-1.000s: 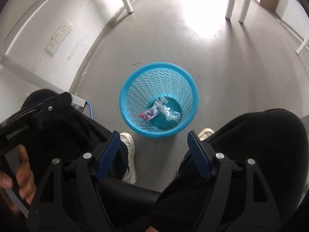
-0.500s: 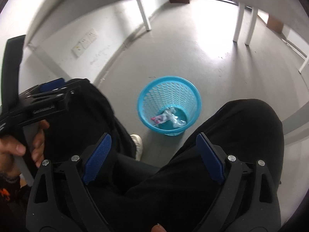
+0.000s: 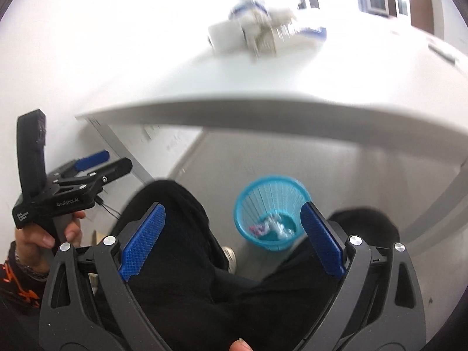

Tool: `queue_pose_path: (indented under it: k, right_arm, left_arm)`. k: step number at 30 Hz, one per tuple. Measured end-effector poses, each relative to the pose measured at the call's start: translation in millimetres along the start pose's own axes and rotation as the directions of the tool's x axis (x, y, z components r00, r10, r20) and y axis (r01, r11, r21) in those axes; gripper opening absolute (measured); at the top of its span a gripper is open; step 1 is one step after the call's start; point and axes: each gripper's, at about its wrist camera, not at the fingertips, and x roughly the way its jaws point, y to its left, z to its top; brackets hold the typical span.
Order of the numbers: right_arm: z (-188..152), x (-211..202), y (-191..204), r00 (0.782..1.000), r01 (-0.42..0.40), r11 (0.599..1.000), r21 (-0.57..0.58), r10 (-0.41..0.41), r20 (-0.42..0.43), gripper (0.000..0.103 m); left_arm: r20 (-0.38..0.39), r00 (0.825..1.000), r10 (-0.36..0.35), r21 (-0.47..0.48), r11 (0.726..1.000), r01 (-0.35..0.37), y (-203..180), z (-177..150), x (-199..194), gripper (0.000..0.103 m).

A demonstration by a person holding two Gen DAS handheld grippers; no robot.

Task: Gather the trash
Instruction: 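Raise both tools back toward the table, then grasp the white plastic cup rim with left tool while right tool grasps the gold wrapper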

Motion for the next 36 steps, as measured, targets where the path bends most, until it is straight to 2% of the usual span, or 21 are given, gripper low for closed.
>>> queue_pose_path:
  k: [2,7,13,19,26,28,32,36]
  right_arm:
    - [10.9,-8.1,4.2,1.000,-0.014,1.000,-0.006,0.014,0.018,0.090]
    - [40.1,-17.7,6.4,0.998,0.034,0.998,-0.047,-0.031,0.060,0.090]
    - [79.6,-3.7,-13.4,0.994,0.066,0.997,-0.025,-0.064,0.085,0.090]
    - [112.2,21.6,-39.8,0.994,0.084,0.996,0.023,-0.085,0.070,0.089]
    - [145.9,51.3,-63.7,0.996,0.060,0.995,0.081,-0.065,0.058,0.083]
    - [153.5,63.1,-66.4,0.998,0.048,0.995,0.086,-0.051,0.040,0.070]
    - [163.7,81.7,-67.6,0.998,0.052,0.994,0.093,-0.054,0.015,0.065]
    - [171.4,91.9,-69.0,0.999,0.052,0.993,0.104,-0.052,0.006,0.055]
  left_arm:
    - [0.030,0.999,-0.019,-0.004,1.000,0.019,-2.3,9.6,-8.9,0.097]
    - [0.099,0.995,-0.015,0.013,1.000,0.014,-11.4,43.8,-14.6,0.097]
    - [0.163,0.987,-0.013,0.013,1.000,0.011,-24.9,95.7,-11.1,0.097]
    - [0.143,0.990,-0.022,0.007,1.000,0.022,-33.7,133.2,20.1,0.097]
    - [0.087,0.996,-0.025,-0.065,0.997,0.031,-22.9,169.6,62.2,0.096]
    - [0.075,0.997,-0.024,-0.083,0.996,0.031,-19.3,176.2,71.7,0.096]
    - [0.057,0.998,-0.024,-0.084,0.996,0.029,-18.9,186.4,86.7,0.093]
    - [0.043,0.999,-0.027,-0.059,0.998,0.029,-23.1,196.4,95.1,0.091]
